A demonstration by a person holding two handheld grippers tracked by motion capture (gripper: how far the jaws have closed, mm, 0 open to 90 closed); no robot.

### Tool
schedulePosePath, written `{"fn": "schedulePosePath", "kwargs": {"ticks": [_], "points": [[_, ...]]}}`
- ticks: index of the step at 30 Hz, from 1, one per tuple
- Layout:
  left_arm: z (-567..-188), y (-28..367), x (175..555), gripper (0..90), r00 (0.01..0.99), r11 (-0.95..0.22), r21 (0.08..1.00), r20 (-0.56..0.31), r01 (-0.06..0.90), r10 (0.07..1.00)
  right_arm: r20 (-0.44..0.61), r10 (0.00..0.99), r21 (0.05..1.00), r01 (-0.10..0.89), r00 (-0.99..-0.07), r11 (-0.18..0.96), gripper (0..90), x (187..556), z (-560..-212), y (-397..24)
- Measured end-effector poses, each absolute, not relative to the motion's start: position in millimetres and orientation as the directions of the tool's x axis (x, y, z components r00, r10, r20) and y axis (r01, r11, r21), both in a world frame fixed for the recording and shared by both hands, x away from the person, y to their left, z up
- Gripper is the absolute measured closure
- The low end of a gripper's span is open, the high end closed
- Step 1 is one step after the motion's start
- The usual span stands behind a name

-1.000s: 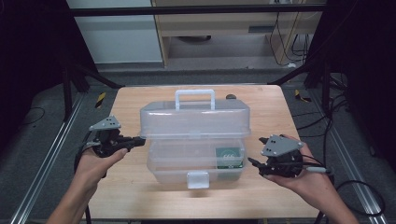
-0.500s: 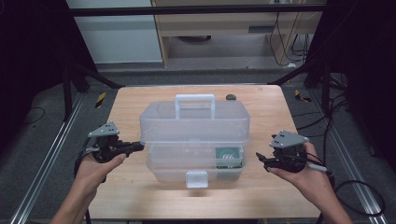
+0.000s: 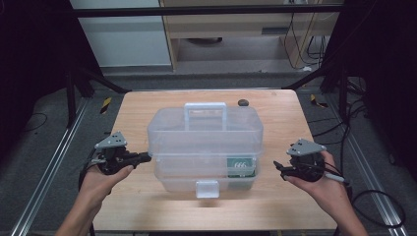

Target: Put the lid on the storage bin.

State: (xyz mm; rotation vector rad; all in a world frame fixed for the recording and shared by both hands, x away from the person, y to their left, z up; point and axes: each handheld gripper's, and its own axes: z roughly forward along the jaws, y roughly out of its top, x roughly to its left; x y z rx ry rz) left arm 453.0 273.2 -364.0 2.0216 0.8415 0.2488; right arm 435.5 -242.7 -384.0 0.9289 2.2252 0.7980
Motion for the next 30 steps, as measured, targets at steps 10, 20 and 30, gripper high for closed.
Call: {"fn": "schedulePosePath", "kwargs": {"ticks": [10,20,30], "points": [[-372,274,450,89.8,0.751,-0.369,0.803,-0.142,0.468,0.645,-0.267,0.783,0.704,0.441,-0.562,0.557,22.6,440,-397,-246],[-384,273,444,89.8,0.763,-0.395,0.784,-0.149,0.479,0.629,-0.232,0.819,0.683,0.511,-0.525,0.522,22.9,463,-429,-250],[-392,290,442,87.2,0.728,-0.471,0.747,-0.026,0.470,0.686,-0.204,0.840,0.675,0.549,-0.502,0.492,23.4,478,-452,-253]]}}
